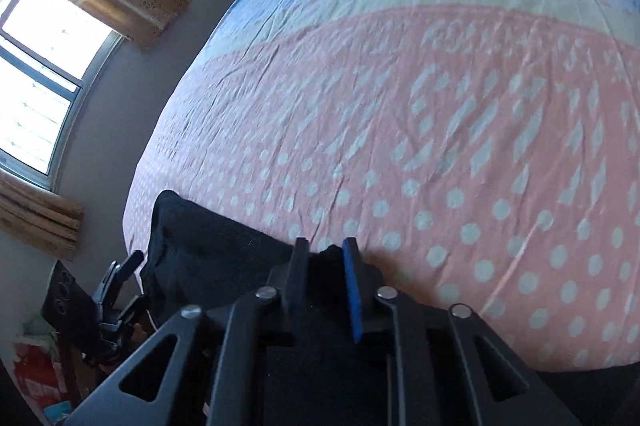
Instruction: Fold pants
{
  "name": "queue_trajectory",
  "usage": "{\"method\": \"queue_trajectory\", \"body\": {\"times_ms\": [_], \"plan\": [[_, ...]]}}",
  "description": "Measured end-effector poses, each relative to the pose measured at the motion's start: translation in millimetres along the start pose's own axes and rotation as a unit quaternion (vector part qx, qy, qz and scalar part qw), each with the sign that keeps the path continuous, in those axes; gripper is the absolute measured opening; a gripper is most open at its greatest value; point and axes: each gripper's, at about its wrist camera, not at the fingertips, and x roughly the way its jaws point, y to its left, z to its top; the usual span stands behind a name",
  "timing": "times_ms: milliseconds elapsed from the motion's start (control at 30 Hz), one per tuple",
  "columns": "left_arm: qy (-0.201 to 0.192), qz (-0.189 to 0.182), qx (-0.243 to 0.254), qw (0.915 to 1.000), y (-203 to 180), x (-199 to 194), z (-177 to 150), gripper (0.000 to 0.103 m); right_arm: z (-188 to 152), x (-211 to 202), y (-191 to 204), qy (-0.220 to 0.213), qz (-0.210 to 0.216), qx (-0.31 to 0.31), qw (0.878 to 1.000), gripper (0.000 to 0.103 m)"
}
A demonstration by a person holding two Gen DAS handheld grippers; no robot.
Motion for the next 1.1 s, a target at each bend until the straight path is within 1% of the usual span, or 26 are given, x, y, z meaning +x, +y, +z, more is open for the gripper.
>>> {"method": "queue_trajectory", "body": {"times_ms": [33,100,167,200,300,333,367,433,467,500,600,667,733,800,833,900,933,967,1000,1067,1100], "plan": [[0.011,0.005,0.005,0.9999,-2.6,4.5,-4.3,0.079,-1.4,0.0,0.6,-0.003,-0.005,0.000,1.000,0.012],[0.005,0.025,0.039,0.9989,-11.9,5.6,-10.1,0.080,0.0,-8.6,4.0,-0.024,-0.007,-0.005,1.000,0.007],[0.010,0.042,0.069,0.9967,-20.6,6.9,-12.8,0.081,4.8,-19.7,7.1,-0.052,-0.009,-0.008,0.999,0.007],[0.010,0.045,0.073,0.9963,-22.0,7.8,-13.8,0.082,8.0,-18.5,6.9,-0.048,-0.013,-0.007,0.999,0.007],[0.009,0.043,0.058,0.9974,-19.3,7.8,-12.4,0.083,7.2,-0.6,5.3,-0.021,-0.044,-0.019,0.999,0.007],[0.011,0.043,0.054,0.9976,-19.0,7.2,-10.4,0.083,6.1,3.3,4.0,-0.017,-0.039,-0.020,0.999,0.007],[0.012,0.043,0.052,0.9977,-20.5,5.4,-8.3,0.083,3.4,2.9,1.0,-0.025,-0.036,-0.020,0.999,0.009],[0.000,0.043,0.061,0.9972,-29.5,-3.6,-3.6,0.083,-3.2,-6.1,2.4,-0.035,-0.033,-0.024,0.999,0.021],[-0.009,0.036,0.070,0.9969,-36.4,-8.5,0.1,0.083,-8.0,-15.0,2.8,-0.038,-0.029,-0.028,0.998,0.037],[-0.016,0.027,0.079,0.9964,-44.3,-12.7,3.3,0.083,-14.4,-26.7,3.4,-0.045,-0.026,-0.035,0.998,0.044],[-0.027,-0.002,0.105,0.9941,-74.6,-18.9,13.9,0.083,-41.9,-74.3,-8.2,-0.072,-0.035,-0.040,0.996,0.044],[-0.027,-0.027,0.124,0.9915,-99.8,-16.4,19.3,0.083,-63.6,-112.9,-26.8,-0.095,-0.041,-0.024,0.994,0.044],[-0.022,-0.059,0.149,0.9869,-128.5,-9.1,22.9,0.083,-88.7,-153.8,-48.3,-0.122,-0.064,-0.006,0.990,0.044],[-0.017,-0.089,0.174,0.9806,-159.0,-1.5,24.5,0.082,-118.1,-198.6,-75.1,-0.154,-0.090,0.021,0.984,0.044],[-0.013,-0.106,0.187,0.9766,-173.9,2.7,24.8,0.081,-135.3,-222.7,-90.0,-0.173,-0.108,0.040,0.978,0.044],[0.000,-0.138,0.209,0.9681,-203.2,12.8,24.9,0.074,-163.5,-262.4,-118.4,-0.205,-0.144,0.077,0.965,0.044],[0.007,-0.150,0.221,0.9636,-217.3,17.6,24.3,0.072,-177.4,-280.1,-132.2,-0.219,-0.162,0.097,0.957,0.044],[0.015,-0.163,0.235,0.9581,-231.7,23.1,23.3,0.067,-192.5,-298.0,-146.5,-0.235,-0.178,0.121,0.948,0.044],[0.022,-0.173,0.249,0.9528,-245.2,28.0,21.6,0.061,-206.8,-315.2,-161.9,-0.250,-0.183,0.144,0.940,0.044],[0.028,-0.186,0.271,0.9439,-268.8,34.0,19.4,0.059,-234.3,-341.5,-185.3,-0.275,-0.183,0.186,0.925,0.044],[0.031,-0.193,0.276,0.9409,-277.3,36.1,18.2,0.059,-245.4,-350.4,-194.8,-0.285,-0.189,0.202,0.918,0.044]]}}
